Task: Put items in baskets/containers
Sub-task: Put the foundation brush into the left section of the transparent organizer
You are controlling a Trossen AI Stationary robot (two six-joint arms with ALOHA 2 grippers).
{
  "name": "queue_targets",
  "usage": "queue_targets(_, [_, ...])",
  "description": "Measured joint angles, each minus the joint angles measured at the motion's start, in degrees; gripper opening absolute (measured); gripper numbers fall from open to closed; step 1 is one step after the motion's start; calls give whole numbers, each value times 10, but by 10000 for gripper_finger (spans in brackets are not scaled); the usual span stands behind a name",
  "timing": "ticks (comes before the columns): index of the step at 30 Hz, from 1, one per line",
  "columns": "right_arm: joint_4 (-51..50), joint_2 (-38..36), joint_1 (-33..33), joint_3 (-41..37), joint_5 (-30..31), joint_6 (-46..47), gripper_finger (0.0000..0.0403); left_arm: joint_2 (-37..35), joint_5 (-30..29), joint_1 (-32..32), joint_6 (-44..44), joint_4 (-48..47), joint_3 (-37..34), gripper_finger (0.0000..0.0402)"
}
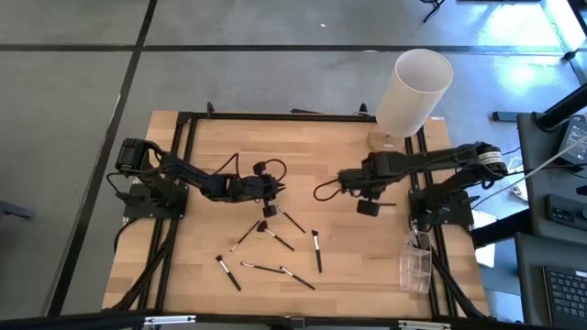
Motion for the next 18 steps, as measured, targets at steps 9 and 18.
queue_targets(9, [89,-1,-15,-97,-43,-39,153,0,0,-17,-35,-24,0,32])
queue_targets(18, [208,0,-15,-210,-100,-94,165,0,-15,-22,-37,-20,0,32])
